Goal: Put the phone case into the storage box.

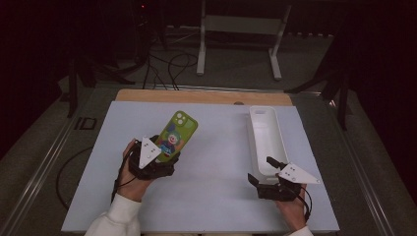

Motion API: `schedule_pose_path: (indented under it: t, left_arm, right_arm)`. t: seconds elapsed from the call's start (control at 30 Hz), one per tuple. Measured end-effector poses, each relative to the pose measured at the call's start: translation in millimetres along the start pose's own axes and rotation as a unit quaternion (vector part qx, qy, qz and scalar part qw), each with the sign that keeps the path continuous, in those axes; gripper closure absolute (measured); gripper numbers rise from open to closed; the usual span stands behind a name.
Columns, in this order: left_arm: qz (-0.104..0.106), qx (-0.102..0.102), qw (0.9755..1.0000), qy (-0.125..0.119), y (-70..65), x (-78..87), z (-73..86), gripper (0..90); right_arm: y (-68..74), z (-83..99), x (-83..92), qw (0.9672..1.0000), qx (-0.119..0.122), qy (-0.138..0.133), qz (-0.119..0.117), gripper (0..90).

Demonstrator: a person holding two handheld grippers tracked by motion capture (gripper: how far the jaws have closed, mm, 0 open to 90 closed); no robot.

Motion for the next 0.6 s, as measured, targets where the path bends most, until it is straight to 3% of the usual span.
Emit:
schedule_pose_path:
  t: [0.27, 0.6]
  left_arm:
    - [0.013, -0.005, 0.9999, -0.001, -11.5, -8.1, -2.1, 16.3]
    - [0.027, -0.006, 0.9996, -0.010, -23.1, -17.6, -6.8, 16.2]
  right_arm:
    - [0.1, -9.6, -4.5, 0.9997, -0.008, 0.012, -0.018, 9.0]
    - [-8.4, -15.5, -6.8, 0.9983, -0.047, 0.017, -0.028, 8.9]
Point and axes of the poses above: each handheld gripper's, and its own axes: x roughly backward along the jaws, z roughly out of its underside, y roughly to its left, the point moved 1 cm from there along -x, roughly forward along the jaws, and after that the axes turned 15 degrees about -y, right-handed, at the moved point
